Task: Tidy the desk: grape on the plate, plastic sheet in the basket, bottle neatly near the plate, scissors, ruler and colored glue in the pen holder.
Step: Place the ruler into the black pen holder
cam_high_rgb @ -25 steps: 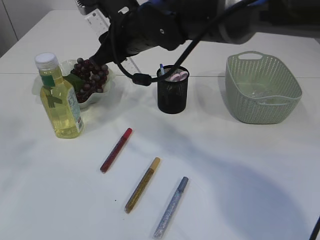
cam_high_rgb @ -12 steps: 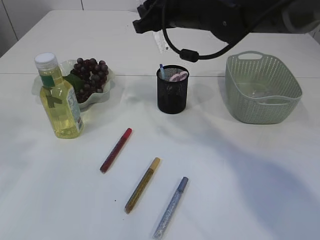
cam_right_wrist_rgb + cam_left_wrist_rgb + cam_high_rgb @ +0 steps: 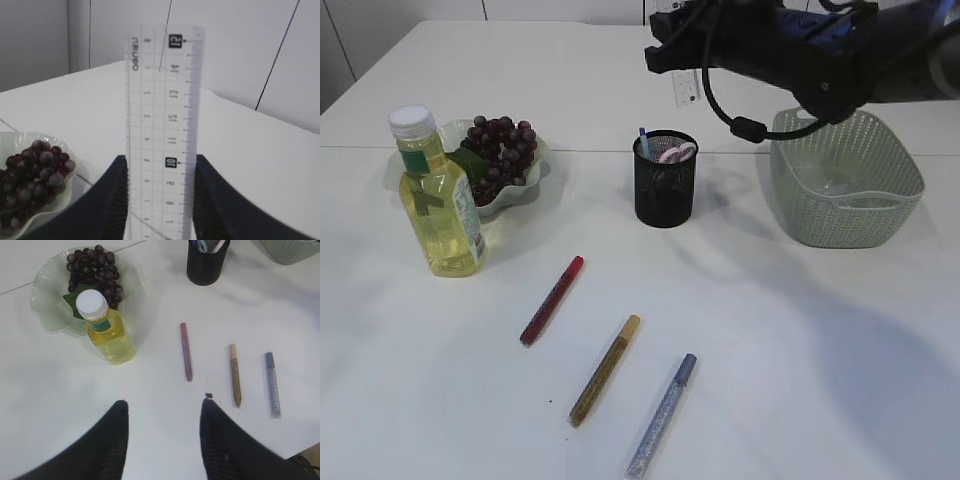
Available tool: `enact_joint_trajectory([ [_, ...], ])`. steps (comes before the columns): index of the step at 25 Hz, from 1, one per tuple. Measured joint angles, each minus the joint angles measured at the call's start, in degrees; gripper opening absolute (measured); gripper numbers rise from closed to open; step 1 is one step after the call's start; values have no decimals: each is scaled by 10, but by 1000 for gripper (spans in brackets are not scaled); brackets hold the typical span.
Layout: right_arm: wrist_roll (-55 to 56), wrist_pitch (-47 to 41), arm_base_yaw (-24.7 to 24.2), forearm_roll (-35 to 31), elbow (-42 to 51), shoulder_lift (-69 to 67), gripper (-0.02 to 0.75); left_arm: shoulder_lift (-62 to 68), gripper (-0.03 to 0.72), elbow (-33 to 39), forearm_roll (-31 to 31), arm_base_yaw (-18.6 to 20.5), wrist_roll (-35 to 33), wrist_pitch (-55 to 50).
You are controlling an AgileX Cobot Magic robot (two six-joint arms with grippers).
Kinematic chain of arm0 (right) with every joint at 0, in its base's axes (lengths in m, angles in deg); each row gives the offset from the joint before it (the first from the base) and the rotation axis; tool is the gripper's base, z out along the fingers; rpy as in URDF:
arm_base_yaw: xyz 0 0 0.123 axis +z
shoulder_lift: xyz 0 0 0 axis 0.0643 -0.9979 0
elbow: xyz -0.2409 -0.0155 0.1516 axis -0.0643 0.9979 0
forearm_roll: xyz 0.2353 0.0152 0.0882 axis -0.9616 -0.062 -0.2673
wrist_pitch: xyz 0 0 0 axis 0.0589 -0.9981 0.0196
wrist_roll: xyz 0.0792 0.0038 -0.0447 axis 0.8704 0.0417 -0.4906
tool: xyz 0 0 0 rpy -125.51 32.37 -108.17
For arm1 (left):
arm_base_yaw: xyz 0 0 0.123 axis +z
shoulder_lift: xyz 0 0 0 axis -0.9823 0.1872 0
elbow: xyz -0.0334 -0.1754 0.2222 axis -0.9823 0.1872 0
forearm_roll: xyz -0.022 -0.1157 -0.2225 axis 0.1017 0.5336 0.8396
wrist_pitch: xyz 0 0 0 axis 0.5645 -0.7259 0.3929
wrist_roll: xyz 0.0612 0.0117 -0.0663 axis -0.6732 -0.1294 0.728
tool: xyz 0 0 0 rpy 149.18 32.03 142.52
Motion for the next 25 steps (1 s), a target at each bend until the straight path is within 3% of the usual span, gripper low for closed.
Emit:
enact_joint_trajectory([
  [13,1,150,-5,-47,16,-61,300,0,349,0,0,0,0,0],
  [25,-2,163,-5,-94,16,-95,300,2,349,0,0,0,0,0],
])
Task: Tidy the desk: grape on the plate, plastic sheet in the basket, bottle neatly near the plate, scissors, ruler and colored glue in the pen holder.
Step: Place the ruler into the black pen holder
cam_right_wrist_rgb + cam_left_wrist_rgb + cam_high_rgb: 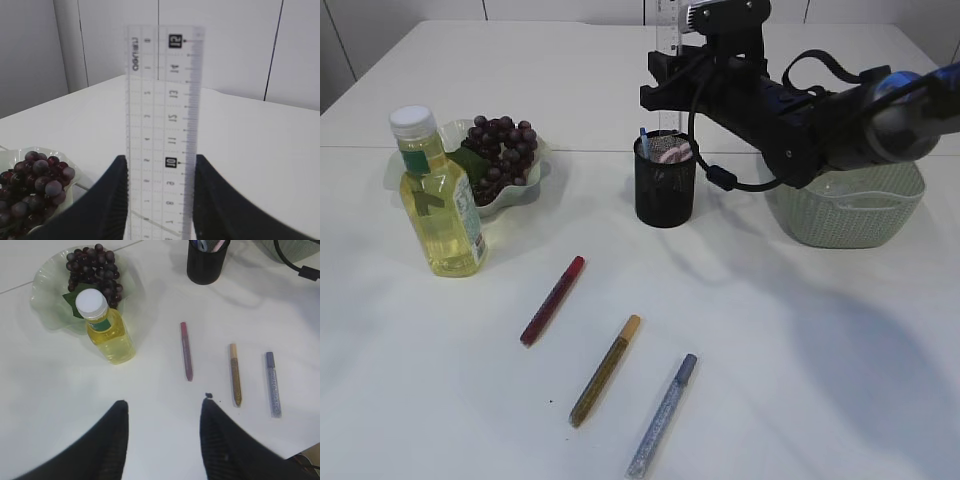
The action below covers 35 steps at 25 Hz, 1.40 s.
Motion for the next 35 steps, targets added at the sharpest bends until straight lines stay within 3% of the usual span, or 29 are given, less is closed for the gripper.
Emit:
enact_joint_trajectory([
  [29,-2,5,0,0,0,-26,301,16,349,0,0,0,0,0],
  [35,-3,-24,0,15,-15,-26,368,16,349,0,0,0,0,0],
])
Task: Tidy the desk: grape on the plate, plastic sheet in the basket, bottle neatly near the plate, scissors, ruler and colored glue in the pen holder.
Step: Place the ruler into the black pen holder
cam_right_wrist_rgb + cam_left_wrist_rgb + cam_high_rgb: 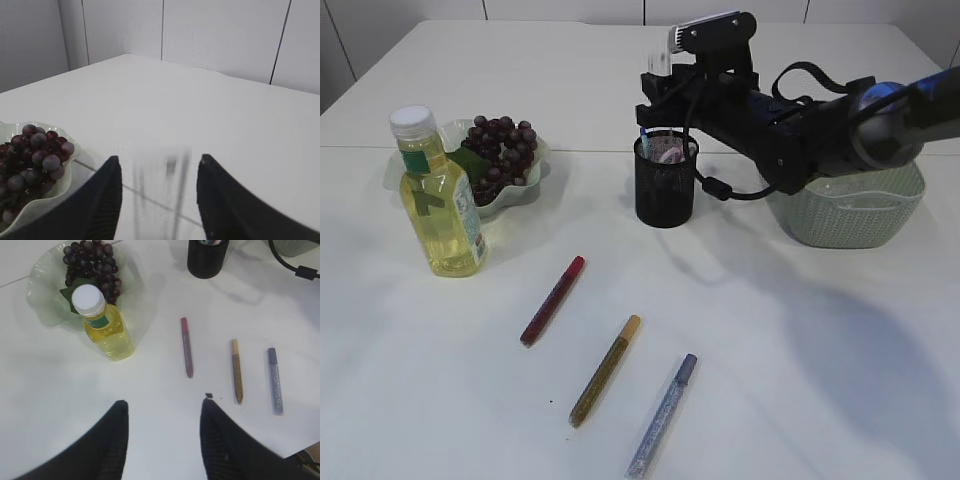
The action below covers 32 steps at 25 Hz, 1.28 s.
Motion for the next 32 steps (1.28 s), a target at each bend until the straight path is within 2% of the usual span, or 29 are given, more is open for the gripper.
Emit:
enact_joint_trajectory([
  [4,5,-9,0,0,-2,0,419,0,349,0,0,0,0,0],
  [8,18,-19,0,0,-2,0,428,0,349,0,0,0,0,0],
  [14,45,-99,0,0,-2,46,428,0,349,0,0,0,0,0],
  [24,122,-353,0,-1,-2,182,424,0,349,0,0,0,0,0],
  [32,131,-624,0,-74,-2,283,423,49,349,0,26,0,-13,0],
])
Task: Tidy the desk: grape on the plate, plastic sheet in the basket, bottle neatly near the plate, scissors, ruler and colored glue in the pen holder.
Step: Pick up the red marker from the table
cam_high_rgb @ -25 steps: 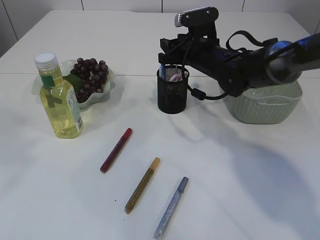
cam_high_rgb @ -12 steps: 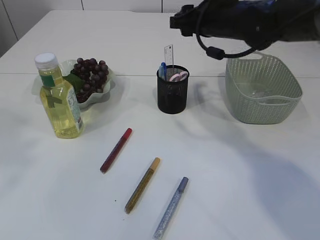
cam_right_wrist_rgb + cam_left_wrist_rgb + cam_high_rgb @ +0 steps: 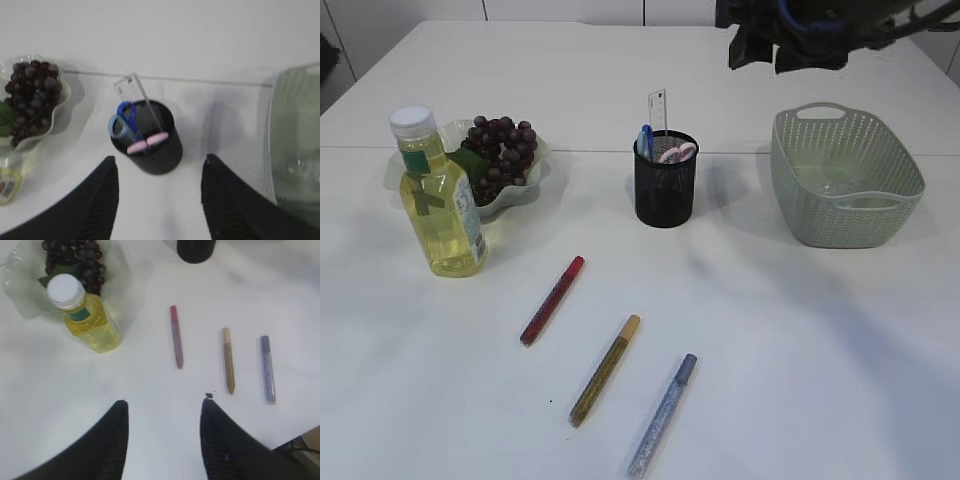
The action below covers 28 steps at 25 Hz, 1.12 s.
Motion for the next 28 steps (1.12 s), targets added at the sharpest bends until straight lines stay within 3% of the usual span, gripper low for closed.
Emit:
enact_joint_trajectory([
  [8,1,-238,0,-77,0,31,423,133,349,0,4,0,-8,5],
  [15,1,-361,0,-97,0,31,423,267,349,-9,35,0,-29,14],
  [28,-13,-399,0,-99,0,31,422,485,349,-138,48,0,-47,24],
])
